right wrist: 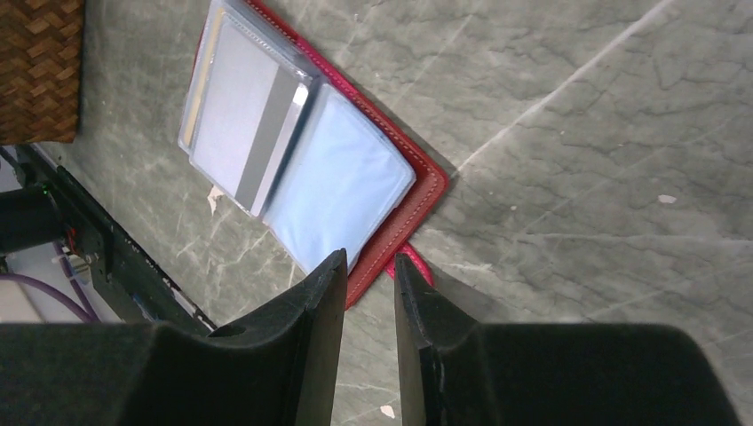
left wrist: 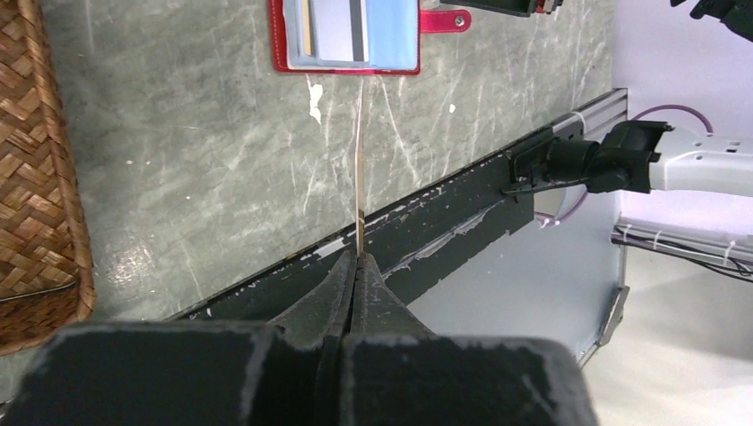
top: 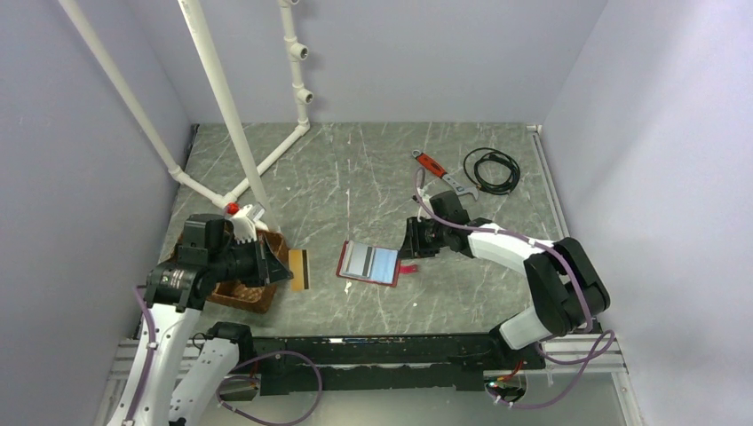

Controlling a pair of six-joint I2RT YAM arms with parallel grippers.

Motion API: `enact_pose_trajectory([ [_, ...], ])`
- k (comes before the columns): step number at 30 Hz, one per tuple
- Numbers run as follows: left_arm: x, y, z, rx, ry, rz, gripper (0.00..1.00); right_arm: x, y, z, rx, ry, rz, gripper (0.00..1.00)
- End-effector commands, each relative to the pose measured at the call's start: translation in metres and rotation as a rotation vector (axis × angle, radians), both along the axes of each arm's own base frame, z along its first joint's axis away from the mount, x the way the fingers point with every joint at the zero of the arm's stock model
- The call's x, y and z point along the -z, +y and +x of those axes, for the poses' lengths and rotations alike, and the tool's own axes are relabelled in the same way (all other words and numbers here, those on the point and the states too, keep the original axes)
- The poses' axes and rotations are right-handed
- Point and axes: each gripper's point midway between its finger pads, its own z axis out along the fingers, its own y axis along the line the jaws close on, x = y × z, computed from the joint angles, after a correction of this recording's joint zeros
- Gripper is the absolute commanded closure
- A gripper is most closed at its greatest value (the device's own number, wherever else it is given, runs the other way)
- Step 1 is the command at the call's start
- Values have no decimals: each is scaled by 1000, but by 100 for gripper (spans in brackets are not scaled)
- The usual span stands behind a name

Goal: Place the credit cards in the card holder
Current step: Pick up the credit card from the storage box.

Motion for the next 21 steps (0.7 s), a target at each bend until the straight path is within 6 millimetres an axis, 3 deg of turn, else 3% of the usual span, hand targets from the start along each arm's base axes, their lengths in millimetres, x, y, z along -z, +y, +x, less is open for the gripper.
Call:
enact_pose_trajectory([
  [1, -17, 3, 14, -15, -97, 33, 100, -7, 2, 10, 5, -12, 24, 72],
  [5, -25, -6, 28, 29, -148, 56, 100, -6, 2, 13, 8, -10, 27, 72],
  [10, -38, -36, 58, 145, -239, 101, 100, -8, 4, 14, 2, -6, 35, 72],
  [13, -38, -67, 73, 254, -236, 92, 100, -10, 6, 13, -3, 0, 48, 71],
  [17, -24, -102, 90, 336, -156, -22, 100, -16, 10, 11, -19, 7, 79, 71],
  [21, 11, -118, 104, 387, 46, -20, 100, -18, 14, 6, -51, 23, 101, 71],
])
